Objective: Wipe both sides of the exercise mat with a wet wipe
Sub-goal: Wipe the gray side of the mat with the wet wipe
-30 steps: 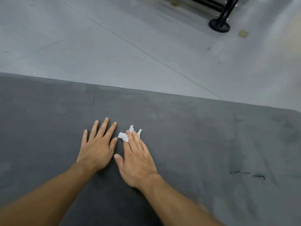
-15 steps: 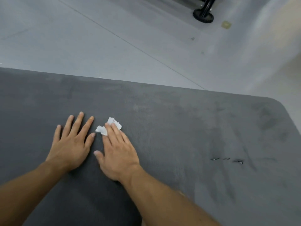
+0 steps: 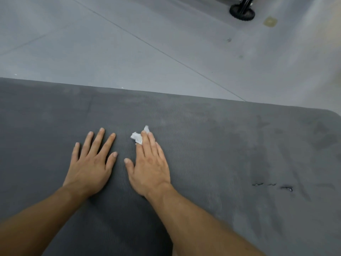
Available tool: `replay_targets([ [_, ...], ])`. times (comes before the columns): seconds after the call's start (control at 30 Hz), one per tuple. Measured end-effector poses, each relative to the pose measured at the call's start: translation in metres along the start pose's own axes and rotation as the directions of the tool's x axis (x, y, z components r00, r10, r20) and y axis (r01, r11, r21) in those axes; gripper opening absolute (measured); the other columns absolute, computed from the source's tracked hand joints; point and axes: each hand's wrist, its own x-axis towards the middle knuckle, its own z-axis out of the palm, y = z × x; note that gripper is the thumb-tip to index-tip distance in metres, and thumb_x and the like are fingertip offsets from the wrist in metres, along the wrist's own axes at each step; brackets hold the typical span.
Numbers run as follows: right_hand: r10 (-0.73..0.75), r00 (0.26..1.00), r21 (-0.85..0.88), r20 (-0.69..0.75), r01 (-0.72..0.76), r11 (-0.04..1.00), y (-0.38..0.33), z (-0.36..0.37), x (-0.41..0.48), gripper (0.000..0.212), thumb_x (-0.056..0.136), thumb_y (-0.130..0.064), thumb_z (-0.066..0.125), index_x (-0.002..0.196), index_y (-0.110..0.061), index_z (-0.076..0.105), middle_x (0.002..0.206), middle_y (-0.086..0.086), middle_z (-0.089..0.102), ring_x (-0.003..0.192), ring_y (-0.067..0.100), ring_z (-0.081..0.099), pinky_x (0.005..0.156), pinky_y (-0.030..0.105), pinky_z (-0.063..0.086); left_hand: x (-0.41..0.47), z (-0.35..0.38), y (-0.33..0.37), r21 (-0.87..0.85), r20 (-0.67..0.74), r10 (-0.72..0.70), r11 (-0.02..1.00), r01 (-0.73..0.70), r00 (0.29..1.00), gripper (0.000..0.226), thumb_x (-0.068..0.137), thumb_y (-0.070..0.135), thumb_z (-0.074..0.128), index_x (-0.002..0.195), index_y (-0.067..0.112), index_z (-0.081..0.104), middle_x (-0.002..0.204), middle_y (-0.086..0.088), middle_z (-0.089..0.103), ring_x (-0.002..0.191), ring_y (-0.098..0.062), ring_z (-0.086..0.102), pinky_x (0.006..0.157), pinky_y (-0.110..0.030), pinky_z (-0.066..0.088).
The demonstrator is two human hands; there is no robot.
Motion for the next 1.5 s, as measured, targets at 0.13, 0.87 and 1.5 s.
replay_targets([
  [0.13, -0.187, 0.98, -0.071, 0.066, 0.192, 0.979, -0.012, 0.007, -0.012, 0.071, 0.108, -0.046, 0.035, 0.165, -0.008, 0.013, 0.174, 0.006, -0.004, 0.158, 0.017, -0.017, 0.129, 0.037, -0.007, -0.002, 0.002, 0.002, 0.008, -0.021, 0.003, 1.0, -0.003, 1.0, 0.067, 0.102, 0.061, 0.005, 0.165, 0.037, 0.01, 0.173, 0.007, 0.0, 0.16, -0.018, -0.004, 0.127, -0.052, 0.006],
  [0.87, -0.149, 0.988, -0.123, 0.049, 0.154, 0.98, 0.003, -0.001, -0.002, 0.071, 0.107, -0.047, 0.037, 0.165, -0.011, 0.017, 0.174, 0.003, -0.001, 0.159, 0.016, -0.013, 0.13, 0.041, -0.002, -0.005, 0.003, 0.004, 0.017, -0.061, 0.006, 1.0, -0.005, 0.998, 0.066, 0.104, 0.058, 0.01, 0.165, 0.035, 0.016, 0.173, 0.005, 0.008, 0.16, -0.019, 0.002, 0.127, -0.052, 0.009],
  [1.5, -0.044, 0.999, -0.198, 0.008, 0.045, 0.979, 0.015, 0.0, 0.015, 0.073, 0.105, -0.051, 0.027, 0.166, -0.016, 0.01, 0.174, 0.001, 0.004, 0.16, 0.014, -0.002, 0.13, 0.042, 0.006, -0.021, 0.003, 0.017, 0.018, -0.076, -0.075, 0.997, 0.077, 0.994, 0.062, 0.106, 0.051, 0.02, 0.164, 0.03, 0.024, 0.173, 0.001, 0.014, 0.16, -0.021, 0.007, 0.127, -0.053, 0.015],
])
